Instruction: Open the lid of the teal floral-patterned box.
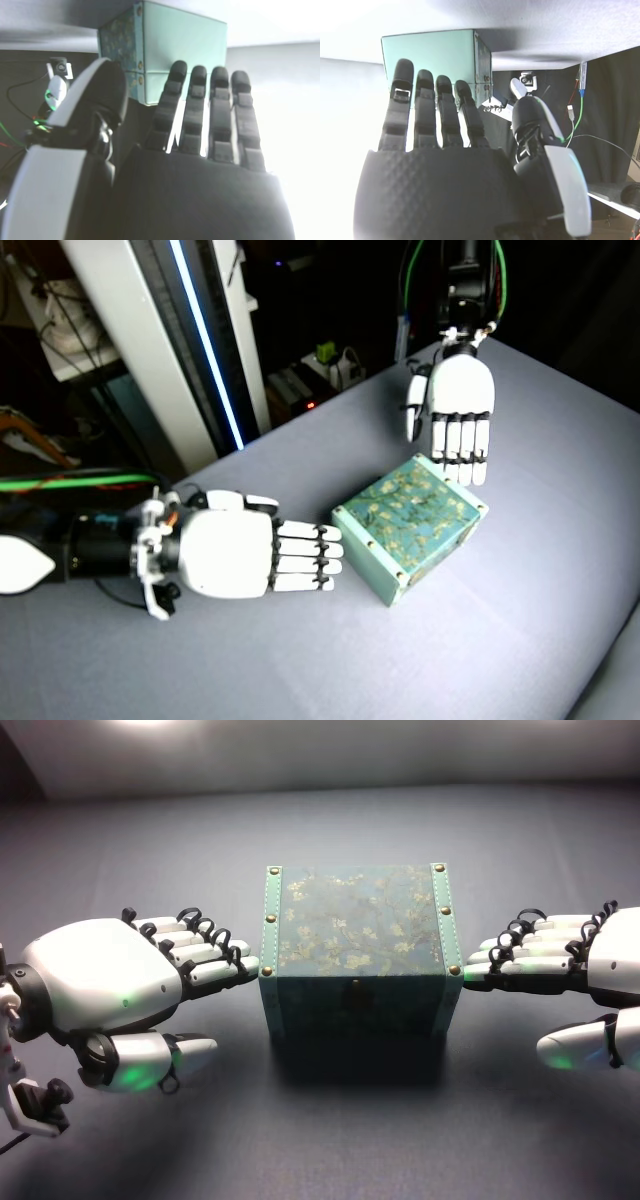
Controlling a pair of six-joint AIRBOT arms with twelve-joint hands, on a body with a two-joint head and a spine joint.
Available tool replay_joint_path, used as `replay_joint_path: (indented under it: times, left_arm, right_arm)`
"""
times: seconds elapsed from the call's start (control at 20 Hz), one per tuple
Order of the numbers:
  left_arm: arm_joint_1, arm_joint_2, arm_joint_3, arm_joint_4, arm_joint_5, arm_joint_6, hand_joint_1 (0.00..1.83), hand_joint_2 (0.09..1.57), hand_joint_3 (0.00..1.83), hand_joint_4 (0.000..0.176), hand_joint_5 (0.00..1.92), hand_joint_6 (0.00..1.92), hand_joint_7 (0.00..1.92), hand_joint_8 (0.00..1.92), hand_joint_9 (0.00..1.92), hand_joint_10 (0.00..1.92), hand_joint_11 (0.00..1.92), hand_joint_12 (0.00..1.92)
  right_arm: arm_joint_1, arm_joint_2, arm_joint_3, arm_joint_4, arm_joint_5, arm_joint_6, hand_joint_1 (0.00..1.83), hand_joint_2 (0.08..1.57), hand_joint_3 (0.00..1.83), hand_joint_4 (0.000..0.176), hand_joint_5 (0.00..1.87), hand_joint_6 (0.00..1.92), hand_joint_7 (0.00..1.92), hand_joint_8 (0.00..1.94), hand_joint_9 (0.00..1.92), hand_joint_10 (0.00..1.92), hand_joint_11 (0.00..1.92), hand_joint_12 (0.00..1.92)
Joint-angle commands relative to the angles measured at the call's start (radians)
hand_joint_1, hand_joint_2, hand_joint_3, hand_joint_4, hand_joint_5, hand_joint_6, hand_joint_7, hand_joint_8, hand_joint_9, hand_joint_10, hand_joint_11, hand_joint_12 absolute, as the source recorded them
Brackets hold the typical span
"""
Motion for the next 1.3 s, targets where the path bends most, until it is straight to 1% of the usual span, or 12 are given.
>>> replay_joint_path:
  times: [0.0, 0.05, 0.2, 0.3, 0.4, 0.5, 0.55, 0.6, 0.65, 0.75, 0.9, 1.25]
  left_arm:
    - [-0.011, -0.003, 0.0, -0.008, -0.131, -0.005, 0.0, 1.57, 0.13, 0.0, 0.09, 0.0, 0.07, 0.0, 0.08, 0.0, 0.08, 0.03]
    - [-0.011, -0.001, -0.001, -0.012, -0.139, -0.007, 0.0, 1.57, 0.13, 0.0, 0.1, 0.0, 0.07, 0.0, 0.08, 0.0, 0.08, 0.04]
    - [-0.021, 0.006, -0.002, -0.015, -0.157, -0.012, 0.0, 1.57, 0.1, 0.0, 0.09, 0.0, 0.08, 0.0, 0.08, 0.01, 0.09, 0.04]
    - [-0.029, 0.009, -0.004, -0.015, -0.169, -0.012, 0.0, 1.57, 0.07, 0.0, 0.1, 0.0, 0.08, 0.01, 0.09, 0.01, 0.08, 0.04]
    - [-0.032, 0.012, -0.007, -0.018, -0.187, -0.013, 0.0, 1.57, 0.07, 0.0, 0.09, 0.0, 0.08, 0.0, 0.09, 0.0, 0.06, 0.03]
    - [-0.033, 0.016, -0.011, -0.026, -0.211, -0.013, 0.0, 1.57, 0.1, 0.0, 0.11, 0.01, 0.1, 0.01, 0.11, 0.01, 0.08, 0.04]
    - [-0.033, 0.017, -0.012, -0.029, -0.219, -0.013, 0.0, 1.57, 0.08, 0.0, 0.1, 0.0, 0.1, 0.0, 0.1, 0.0, 0.06, 0.03]
    - [-0.033, 0.02, -0.013, -0.034, -0.232, -0.013, 0.0, 1.57, 0.06, 0.0, 0.09, 0.0, 0.09, 0.0, 0.09, 0.0, 0.05, 0.03]
    - [-0.033, 0.023, -0.016, -0.037, -0.242, -0.013, 0.0, 1.57, 0.06, 0.0, 0.08, 0.0, 0.07, 0.0, 0.07, 0.0, 0.05, 0.03]
    - [-0.033, 0.031, -0.02, -0.045, -0.262, -0.013, 0.0, 1.57, 0.08, 0.0, 0.05, 0.0, 0.02, 0.0, 0.05, 0.0, 0.03, 0.02]
    - [-0.034, 0.032, -0.02, -0.058, -0.283, -0.013, 0.0, 1.57, 0.04, 0.0, 0.05, 0.0, 0.04, 0.0, 0.07, 0.0, 0.04, 0.03]
    - [-0.034, 0.03, -0.02, -0.081, -0.315, -0.013, 0.0, 1.57, 0.03, 0.0, 0.03, 0.0, 0.02, 0.0, 0.08, 0.0, 0.1, 0.05]
  right_arm:
    - [0.013, -0.002, 0.002, 0.041, 0.099, 0.006, 0.0, 1.43, 0.0, 0.0, 0.11, 0.0, 0.13, 0.0, 0.15, 0.01, 0.0, 0.64]
    - [0.013, -0.002, 0.002, 0.041, 0.099, 0.007, 0.0, 1.43, 0.0, 0.0, 0.12, 0.0, 0.12, 0.0, 0.14, 0.0, 0.0, 0.63]
    - [0.019, 0.002, 0.002, 0.043, 0.103, 0.007, 0.0, 1.46, 0.0, 0.0, 0.1, 0.0, 0.07, 0.0, 0.02, 0.01, 0.0, 0.24]
    - [0.02, 0.01, 0.001, 0.055, 0.115, 0.007, 0.0, 1.45, 0.0, 0.0, 0.1, 0.0, 0.1, 0.0, 0.15, 0.0, 0.0, 0.63]
    - [0.02, 0.015, -0.001, 0.074, 0.134, 0.007, 0.0, 1.48, 0.0, 0.0, 0.11, 0.0, 0.12, 0.0, 0.25, 0.01, 0.07, 0.84]
    - [0.02, 0.019, -0.002, 0.093, 0.154, 0.007, 0.0, 1.5, 0.0, 0.0, 0.11, 0.0, 0.15, 0.0, 0.23, 0.0, 0.04, 0.79]
    - [0.02, 0.02, -0.002, 0.1, 0.159, 0.007, 0.0, 1.51, 0.0, 0.0, 0.1, 0.0, 0.15, 0.0, 0.32, 0.01, 0.13, 0.85]
    - [0.02, 0.023, -0.002, 0.116, 0.172, 0.006, 0.0, 1.52, 0.01, 0.0, 0.08, 0.0, 0.09, 0.0, 0.27, 0.0, 0.1, 0.84]
    - [0.02, 0.025, -0.001, 0.127, 0.182, 0.006, 0.0, 1.52, 0.0, 0.0, 0.06, 0.0, 0.04, 0.0, 0.16, 0.01, 0.02, 0.67]
    - [0.02, 0.027, -0.001, 0.15, 0.202, 0.003, 0.0, 1.49, 0.0, 0.0, 0.03, 0.0, 0.01, 0.0, 0.0, 0.0, 0.0, 0.21]
    - [0.02, 0.027, -0.002, 0.168, 0.214, -0.001, 0.0, 1.48, 0.0, 0.0, 0.04, 0.0, 0.01, 0.0, 0.02, 0.0, 0.0, 0.28]
    - [0.02, 0.022, -0.005, 0.234, 0.252, -0.029, 0.0, 1.44, 0.0, 0.0, 0.07, 0.0, 0.07, 0.0, 0.02, 0.0, 0.0, 0.1]
